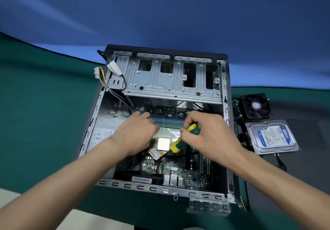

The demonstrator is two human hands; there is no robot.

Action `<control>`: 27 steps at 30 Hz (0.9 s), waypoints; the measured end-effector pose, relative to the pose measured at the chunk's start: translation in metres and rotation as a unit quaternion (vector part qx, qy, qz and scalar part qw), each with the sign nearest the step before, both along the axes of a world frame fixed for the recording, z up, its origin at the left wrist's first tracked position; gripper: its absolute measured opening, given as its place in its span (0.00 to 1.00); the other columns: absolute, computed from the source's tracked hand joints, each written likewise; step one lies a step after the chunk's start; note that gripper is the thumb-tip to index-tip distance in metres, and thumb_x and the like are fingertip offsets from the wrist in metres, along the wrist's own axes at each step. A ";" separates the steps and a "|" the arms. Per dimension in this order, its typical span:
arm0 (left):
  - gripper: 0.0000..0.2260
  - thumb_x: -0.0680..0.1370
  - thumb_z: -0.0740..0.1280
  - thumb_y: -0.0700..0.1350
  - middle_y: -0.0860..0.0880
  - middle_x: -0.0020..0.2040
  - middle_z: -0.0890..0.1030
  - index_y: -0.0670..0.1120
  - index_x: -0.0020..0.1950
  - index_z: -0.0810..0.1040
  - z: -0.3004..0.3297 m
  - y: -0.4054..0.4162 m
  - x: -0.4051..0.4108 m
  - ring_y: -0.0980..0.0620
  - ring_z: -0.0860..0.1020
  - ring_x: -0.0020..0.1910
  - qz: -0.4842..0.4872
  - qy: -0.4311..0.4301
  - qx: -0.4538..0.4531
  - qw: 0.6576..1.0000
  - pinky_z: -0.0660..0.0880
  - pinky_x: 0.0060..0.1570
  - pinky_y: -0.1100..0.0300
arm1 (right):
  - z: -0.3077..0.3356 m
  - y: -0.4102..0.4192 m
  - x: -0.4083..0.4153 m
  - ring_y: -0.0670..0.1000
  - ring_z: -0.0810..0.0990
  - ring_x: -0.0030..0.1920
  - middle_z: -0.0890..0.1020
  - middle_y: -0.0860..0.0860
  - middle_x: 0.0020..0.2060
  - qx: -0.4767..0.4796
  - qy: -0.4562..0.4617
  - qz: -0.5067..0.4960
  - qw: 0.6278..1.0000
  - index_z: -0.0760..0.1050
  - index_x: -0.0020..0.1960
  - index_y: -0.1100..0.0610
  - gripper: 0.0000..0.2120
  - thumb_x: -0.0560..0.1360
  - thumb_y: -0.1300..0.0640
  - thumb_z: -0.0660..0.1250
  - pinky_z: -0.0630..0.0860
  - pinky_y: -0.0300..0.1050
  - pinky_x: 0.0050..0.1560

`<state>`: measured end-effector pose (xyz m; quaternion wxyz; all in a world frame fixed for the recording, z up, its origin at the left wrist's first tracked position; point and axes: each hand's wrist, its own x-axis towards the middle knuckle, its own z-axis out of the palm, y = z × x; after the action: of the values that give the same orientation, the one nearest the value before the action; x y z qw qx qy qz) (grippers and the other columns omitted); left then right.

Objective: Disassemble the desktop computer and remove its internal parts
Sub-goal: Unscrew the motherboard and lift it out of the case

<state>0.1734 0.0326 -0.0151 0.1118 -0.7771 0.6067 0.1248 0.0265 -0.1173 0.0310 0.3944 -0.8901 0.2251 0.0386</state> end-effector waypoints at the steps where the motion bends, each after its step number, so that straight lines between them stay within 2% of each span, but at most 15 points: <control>1: 0.08 0.76 0.61 0.43 0.51 0.51 0.79 0.49 0.53 0.75 0.001 0.005 0.005 0.50 0.70 0.53 0.007 -0.008 -0.003 1.000 0.64 0.49 0.55 | 0.000 0.004 0.003 0.42 0.70 0.24 0.76 0.46 0.29 -0.003 0.002 0.010 1.000 0.71 0.37 0.47 0.07 0.70 0.46 0.65 0.59 0.34 0.26; 5: 0.07 0.79 0.58 0.49 0.51 0.50 0.79 0.49 0.51 0.74 0.001 0.026 0.018 0.49 0.72 0.52 0.056 0.007 -0.034 0.998 0.65 0.50 0.55 | -0.001 0.023 0.014 0.41 0.70 0.26 0.75 0.43 0.30 -0.009 0.006 0.047 0.999 0.71 0.38 0.47 0.07 0.71 0.47 0.65 0.58 0.34 0.27; 8: 0.12 0.80 0.54 0.51 0.51 0.45 0.79 0.49 0.47 0.75 -0.003 0.039 0.017 0.49 0.73 0.47 0.111 0.032 -0.093 0.989 0.64 0.49 0.55 | -0.004 0.035 0.023 0.42 0.69 0.28 0.75 0.43 0.31 -0.018 0.000 0.079 0.997 0.71 0.38 0.48 0.07 0.71 0.47 0.65 0.59 0.37 0.29; 12: 0.11 0.78 0.56 0.47 0.49 0.39 0.77 0.45 0.43 0.77 -0.006 0.043 0.014 0.47 0.75 0.41 0.228 0.054 -0.217 0.948 0.63 0.43 0.55 | -0.011 0.049 0.036 0.43 0.71 0.32 0.76 0.44 0.34 -0.038 -0.004 0.115 0.993 0.70 0.39 0.47 0.07 0.72 0.47 0.65 0.65 0.39 0.32; 15: 0.10 0.77 0.58 0.45 0.49 0.38 0.78 0.46 0.40 0.75 -0.010 0.040 0.015 0.47 0.74 0.40 0.299 0.041 -0.224 0.927 0.63 0.44 0.55 | -0.015 0.058 0.043 0.45 0.73 0.35 0.76 0.44 0.34 -0.053 -0.009 0.135 0.989 0.70 0.40 0.48 0.06 0.73 0.48 0.64 0.68 0.39 0.34; 17: 0.09 0.76 0.57 0.45 0.50 0.36 0.77 0.48 0.37 0.72 -0.014 0.040 0.016 0.49 0.73 0.38 0.309 0.037 -0.227 0.923 0.60 0.43 0.57 | -0.017 0.063 0.047 0.48 0.74 0.36 0.76 0.44 0.35 -0.062 -0.004 0.145 0.988 0.70 0.40 0.48 0.06 0.73 0.48 0.63 0.71 0.43 0.36; 20: 0.08 0.74 0.58 0.44 0.50 0.37 0.79 0.48 0.38 0.75 -0.017 0.040 0.016 0.51 0.69 0.36 0.311 0.046 -0.241 0.918 0.58 0.42 0.59 | -0.019 0.069 0.050 0.51 0.76 0.37 0.76 0.45 0.36 -0.072 0.000 0.158 0.985 0.70 0.41 0.49 0.06 0.73 0.49 0.63 0.74 0.47 0.40; 24: 0.08 0.75 0.57 0.44 0.51 0.37 0.79 0.49 0.38 0.73 -0.017 0.041 0.017 0.50 0.72 0.36 0.320 0.057 -0.254 0.911 0.58 0.42 0.59 | -0.022 0.072 0.053 0.50 0.76 0.37 0.77 0.45 0.36 -0.074 0.001 0.163 0.984 0.71 0.42 0.51 0.06 0.73 0.49 0.63 0.75 0.47 0.39; 27: 0.08 0.77 0.56 0.44 0.51 0.34 0.75 0.48 0.40 0.73 -0.017 0.040 0.016 0.50 0.70 0.33 0.333 0.063 -0.271 0.901 0.59 0.42 0.59 | -0.022 0.072 0.055 0.50 0.76 0.37 0.77 0.45 0.36 -0.076 -0.001 0.163 0.984 0.70 0.41 0.50 0.06 0.73 0.49 0.63 0.74 0.46 0.39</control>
<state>0.1898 0.0728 -0.0324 -0.1892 -0.9247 0.3287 0.0342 0.0813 -0.0449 0.0092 0.3139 -0.9424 0.0786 0.0844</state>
